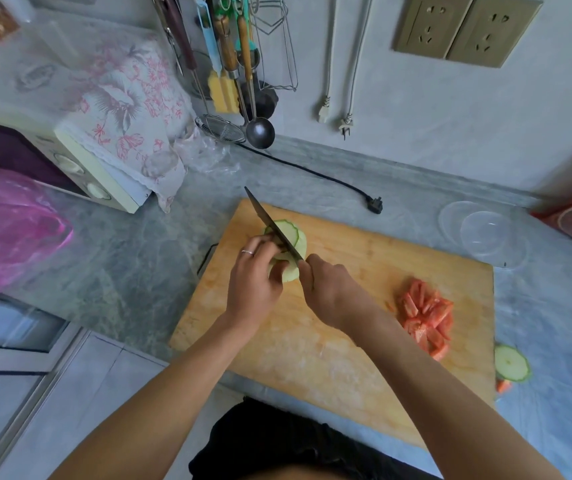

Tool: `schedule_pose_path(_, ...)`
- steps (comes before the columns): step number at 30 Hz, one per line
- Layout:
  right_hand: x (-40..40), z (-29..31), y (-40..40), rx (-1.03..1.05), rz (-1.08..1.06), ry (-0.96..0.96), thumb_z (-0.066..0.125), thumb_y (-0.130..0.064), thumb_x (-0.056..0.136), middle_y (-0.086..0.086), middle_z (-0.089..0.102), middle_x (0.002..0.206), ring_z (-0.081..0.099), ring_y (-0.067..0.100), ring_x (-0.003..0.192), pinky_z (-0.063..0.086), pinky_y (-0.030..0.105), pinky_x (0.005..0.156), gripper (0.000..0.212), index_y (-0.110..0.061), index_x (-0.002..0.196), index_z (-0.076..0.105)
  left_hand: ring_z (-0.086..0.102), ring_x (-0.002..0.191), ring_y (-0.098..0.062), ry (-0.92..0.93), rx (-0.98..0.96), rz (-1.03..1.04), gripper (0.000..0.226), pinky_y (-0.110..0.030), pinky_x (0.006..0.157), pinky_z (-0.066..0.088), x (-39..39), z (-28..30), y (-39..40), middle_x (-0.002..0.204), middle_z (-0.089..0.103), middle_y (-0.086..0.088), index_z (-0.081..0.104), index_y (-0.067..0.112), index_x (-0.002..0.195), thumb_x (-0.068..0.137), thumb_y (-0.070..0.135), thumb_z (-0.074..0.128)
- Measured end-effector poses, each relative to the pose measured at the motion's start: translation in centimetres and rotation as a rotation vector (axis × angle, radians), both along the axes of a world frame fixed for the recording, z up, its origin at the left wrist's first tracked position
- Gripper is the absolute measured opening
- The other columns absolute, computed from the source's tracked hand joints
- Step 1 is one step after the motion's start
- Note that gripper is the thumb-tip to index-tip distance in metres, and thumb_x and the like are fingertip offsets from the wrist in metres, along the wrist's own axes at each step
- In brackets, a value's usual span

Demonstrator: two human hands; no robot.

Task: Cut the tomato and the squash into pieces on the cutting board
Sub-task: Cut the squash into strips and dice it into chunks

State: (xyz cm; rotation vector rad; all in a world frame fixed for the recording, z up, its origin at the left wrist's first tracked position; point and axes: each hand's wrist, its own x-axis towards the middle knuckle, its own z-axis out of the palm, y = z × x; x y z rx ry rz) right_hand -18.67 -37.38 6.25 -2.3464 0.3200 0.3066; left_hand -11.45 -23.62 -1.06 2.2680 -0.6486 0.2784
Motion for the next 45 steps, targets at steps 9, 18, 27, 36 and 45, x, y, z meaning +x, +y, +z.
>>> schedule_pose_path(9,1.0,1.1,0.2,-0.004,0.035,0.079,0.024,-0.037,0.107,0.005,0.045,0.078,0.044,0.021,0.054,0.033,0.030,0.046,0.036,-0.011,0.092,0.044,0.062,0.105,-0.024,0.013,0.021,0.006,0.017,-0.037,0.081,0.055,0.0,0.0,0.1,0.115,0.061,-0.004,0.067,0.009,0.099,0.083,0.004,0.072)
schedule_pose_path(18,0.3,-3.3,0.0,-0.007,-0.014,-0.040,0.029,-0.039,0.106,0.005,0.048,0.061,0.041,0.025,0.047,0.029,0.034,0.050,0.031,-0.016,0.090,0.039,0.062,0.108,-0.023,0.018,-0.022,-0.002,0.023,-0.037,0.082,0.055,0.4,-0.3,0.1,0.115,0.063,-0.003,0.070,0.010,0.102,0.081,0.002,0.074)
schedule_pose_path(27,1.2,-2.2,0.4,-0.029,-0.006,0.026,0.025,-0.037,0.107,0.004,0.040,0.069,0.042,0.024,0.056,0.034,0.034,0.057,0.032,-0.012,0.093,0.039,0.063,0.106,-0.022,0.013,-0.003,-0.052,0.025,-0.040,0.079,0.056,0.3,0.1,0.4,0.114,0.061,-0.002,0.070,0.012,0.105,0.082,0.005,0.076)
schedule_pose_path(36,1.2,-4.9,-0.2,-0.020,-0.004,0.030,0.027,-0.040,0.106,0.006,0.045,0.065,0.041,0.024,0.051,0.033,0.036,0.054,0.033,-0.013,0.091,0.038,0.062,0.112,-0.026,0.009,-0.028,-0.019,0.023,-0.040,0.084,0.056,0.0,-0.4,0.0,0.116,0.062,-0.006,0.070,0.006,0.103,0.081,0.003,0.076)
schedule_pose_path(45,0.7,-5.6,-0.1,0.001,-0.023,0.033,0.028,-0.036,0.107,0.004,0.041,0.064,0.035,0.019,0.049,0.020,0.030,0.046,0.031,-0.011,0.091,0.036,0.062,0.113,-0.026,-0.002,-0.025,-0.061,0.020,-0.045,0.085,0.055,0.2,-0.4,0.3,0.117,0.062,-0.008,0.069,0.004,0.103,0.084,0.003,0.073)
